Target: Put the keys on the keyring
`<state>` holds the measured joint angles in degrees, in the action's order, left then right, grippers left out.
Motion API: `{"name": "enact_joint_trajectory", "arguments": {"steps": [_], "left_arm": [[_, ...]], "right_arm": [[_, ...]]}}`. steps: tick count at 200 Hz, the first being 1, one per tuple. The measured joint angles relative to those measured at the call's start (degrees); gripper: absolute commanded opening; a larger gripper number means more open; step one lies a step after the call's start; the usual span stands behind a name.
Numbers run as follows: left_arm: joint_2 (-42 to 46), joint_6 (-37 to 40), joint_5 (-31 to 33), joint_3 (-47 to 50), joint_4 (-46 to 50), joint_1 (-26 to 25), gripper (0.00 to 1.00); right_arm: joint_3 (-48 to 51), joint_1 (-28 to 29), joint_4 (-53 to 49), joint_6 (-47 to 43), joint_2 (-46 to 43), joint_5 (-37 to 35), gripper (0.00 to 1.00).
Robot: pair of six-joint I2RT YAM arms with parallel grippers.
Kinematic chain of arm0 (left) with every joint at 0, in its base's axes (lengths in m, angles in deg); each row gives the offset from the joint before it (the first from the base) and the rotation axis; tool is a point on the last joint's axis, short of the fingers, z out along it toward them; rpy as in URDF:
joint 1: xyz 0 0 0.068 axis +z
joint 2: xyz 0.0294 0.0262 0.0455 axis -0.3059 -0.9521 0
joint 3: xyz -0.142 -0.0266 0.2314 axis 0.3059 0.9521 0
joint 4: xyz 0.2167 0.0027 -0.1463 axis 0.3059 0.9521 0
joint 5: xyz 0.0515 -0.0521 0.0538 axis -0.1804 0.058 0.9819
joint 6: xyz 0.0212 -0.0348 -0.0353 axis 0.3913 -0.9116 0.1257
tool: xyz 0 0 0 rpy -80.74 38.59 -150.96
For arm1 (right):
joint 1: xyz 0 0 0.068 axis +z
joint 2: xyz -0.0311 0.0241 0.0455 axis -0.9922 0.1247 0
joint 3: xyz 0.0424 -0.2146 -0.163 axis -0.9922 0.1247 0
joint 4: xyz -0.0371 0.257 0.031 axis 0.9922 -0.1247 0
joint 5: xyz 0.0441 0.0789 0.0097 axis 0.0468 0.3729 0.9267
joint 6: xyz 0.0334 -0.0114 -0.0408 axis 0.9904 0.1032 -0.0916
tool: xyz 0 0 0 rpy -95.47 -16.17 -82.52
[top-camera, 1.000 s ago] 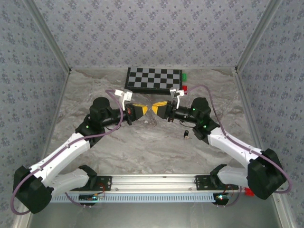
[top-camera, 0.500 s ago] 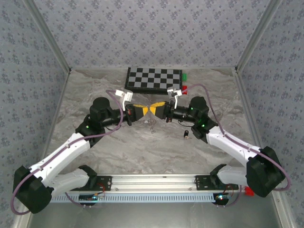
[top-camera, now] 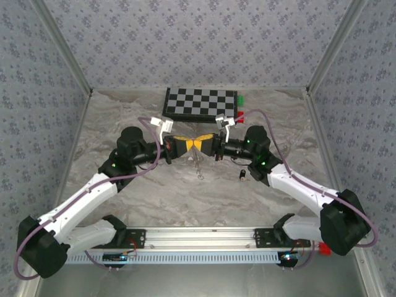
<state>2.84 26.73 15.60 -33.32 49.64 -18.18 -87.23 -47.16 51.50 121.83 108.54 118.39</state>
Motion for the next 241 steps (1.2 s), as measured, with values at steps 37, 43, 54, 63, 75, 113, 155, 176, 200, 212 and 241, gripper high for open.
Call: {"name": "enact_joint_trajectory", "arguments": {"steps": [37,43,54,63,75,113,155,176,200,212,241], "left_arm": [[0.00,0.17,-0.13,0.00,0.09,0.22,0.00],[0.00,0.17,-0.15,0.00,0.09,0.26,0.00],[0.00,0.15,-0.15,0.00,0.15,0.26,0.00],[0.00,0.15,-0.15,0.00,0.17,0.26,0.00],[0.00,0.17,-0.15,0.00,0.17,0.26,0.00],[0.00,0.39,-0.15,0.00,0.28,0.26,0.06],[0.02,2.62,-0.17,-0.02,2.54,0.26,0.24],[0.11,5.03,-0.17,-0.48,5.31,0.26,0.27],[0.11,7.80,-0.44,-2.01,7.74,0.26,0.30],[0.09,9.16,-0.92,-2.73,8.37,0.28,0.30],[-1.07,11.17,-2.38,-3.78,9.03,0.55,0.30]], "right_arm": [[-0.20,0.00,-0.15,0.00,0.04,0.02,0.00],[-0.20,0.00,-0.20,0.07,0.04,0.02,0.00],[-0.20,0.00,-0.28,0.00,0.04,0.02,0.00],[-0.20,0.00,-0.31,0.02,0.04,0.00,0.00],[-0.20,0.00,-0.31,0.02,0.04,0.00,0.00],[-0.20,0.00,-0.46,-0.72,0.04,0.00,0.00],[-0.57,0.11,-4.66,-4.61,-0.37,0.33,0.00],[-2.36,0.09,-11.56,-8.85,-0.83,0.37,0.00],[-5.16,0.09,-20.11,-14.34,-1.68,0.42,0.00],[-6.40,0.09,-24.28,-17.27,-2.14,0.42,0.00],[-9.14,-0.37,-33.00,-23.12,-2.32,1.03,0.00]]}}
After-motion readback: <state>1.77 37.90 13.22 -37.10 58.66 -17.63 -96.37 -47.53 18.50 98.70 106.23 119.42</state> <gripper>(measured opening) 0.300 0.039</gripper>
